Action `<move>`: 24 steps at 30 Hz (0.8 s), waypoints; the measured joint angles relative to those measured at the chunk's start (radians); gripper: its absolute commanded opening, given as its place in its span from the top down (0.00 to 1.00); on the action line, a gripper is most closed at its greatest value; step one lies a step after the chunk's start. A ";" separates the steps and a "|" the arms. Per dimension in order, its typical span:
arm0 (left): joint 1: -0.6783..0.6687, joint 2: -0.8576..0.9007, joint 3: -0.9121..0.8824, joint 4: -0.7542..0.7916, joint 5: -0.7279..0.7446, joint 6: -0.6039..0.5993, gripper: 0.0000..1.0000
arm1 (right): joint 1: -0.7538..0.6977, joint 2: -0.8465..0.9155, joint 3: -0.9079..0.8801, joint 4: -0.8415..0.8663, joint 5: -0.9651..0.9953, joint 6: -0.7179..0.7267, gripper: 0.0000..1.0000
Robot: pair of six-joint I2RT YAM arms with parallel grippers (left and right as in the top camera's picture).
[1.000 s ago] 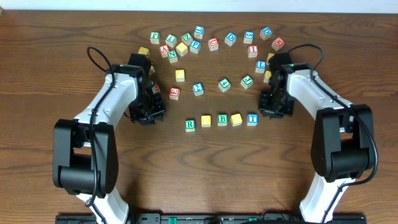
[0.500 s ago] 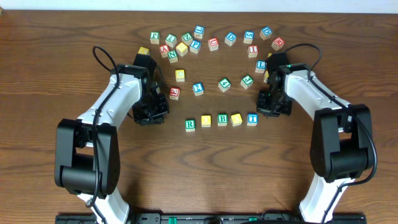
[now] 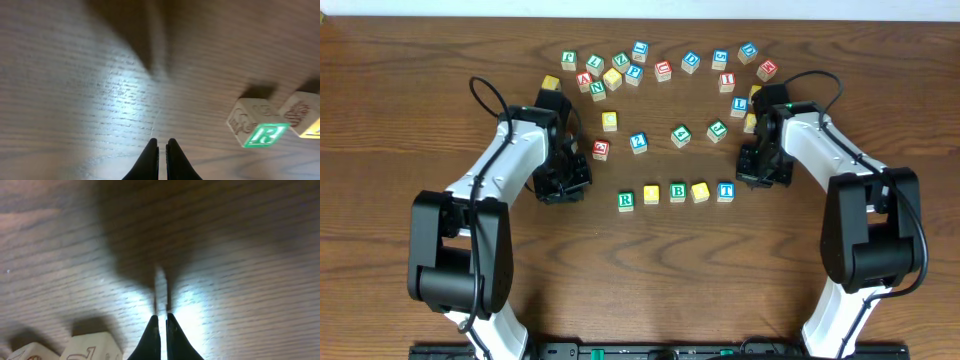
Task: Spell out ROBOT
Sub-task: 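Lower both grippers to the row's ends, left at R, right at T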
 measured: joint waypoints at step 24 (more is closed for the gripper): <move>-0.072 0.000 -0.075 0.150 0.000 -0.158 0.92 | 0.077 0.000 -0.006 0.005 -0.060 0.032 0.97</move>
